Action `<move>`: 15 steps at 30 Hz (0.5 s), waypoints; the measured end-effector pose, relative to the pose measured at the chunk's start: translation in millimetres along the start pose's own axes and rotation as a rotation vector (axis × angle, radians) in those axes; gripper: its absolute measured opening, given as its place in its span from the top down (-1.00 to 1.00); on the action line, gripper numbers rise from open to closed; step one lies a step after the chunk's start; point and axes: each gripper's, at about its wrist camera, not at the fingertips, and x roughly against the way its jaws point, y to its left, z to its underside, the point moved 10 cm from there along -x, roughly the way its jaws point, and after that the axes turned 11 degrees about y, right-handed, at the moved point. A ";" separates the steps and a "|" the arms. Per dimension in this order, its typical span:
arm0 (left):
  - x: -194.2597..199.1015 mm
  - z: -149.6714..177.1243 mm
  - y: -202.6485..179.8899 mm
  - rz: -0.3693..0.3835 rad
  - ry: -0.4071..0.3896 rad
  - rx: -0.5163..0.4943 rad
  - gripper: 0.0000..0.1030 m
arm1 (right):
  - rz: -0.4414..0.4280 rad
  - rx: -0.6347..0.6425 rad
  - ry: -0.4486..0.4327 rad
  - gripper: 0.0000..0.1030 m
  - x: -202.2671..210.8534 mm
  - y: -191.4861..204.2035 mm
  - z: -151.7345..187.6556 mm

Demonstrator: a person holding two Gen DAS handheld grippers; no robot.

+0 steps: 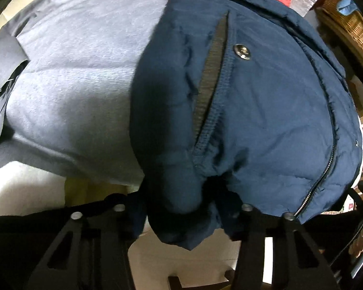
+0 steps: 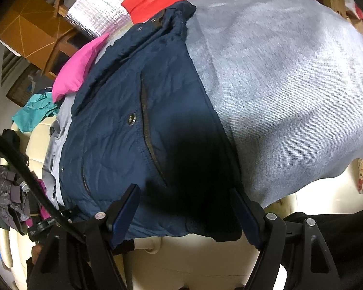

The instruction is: Fold large clothes

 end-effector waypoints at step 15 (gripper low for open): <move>1.3 0.3 1.9 0.012 -0.002 -0.009 -0.21 | -0.007 -0.009 -0.036 -0.53 8.8 -1.3 -2.6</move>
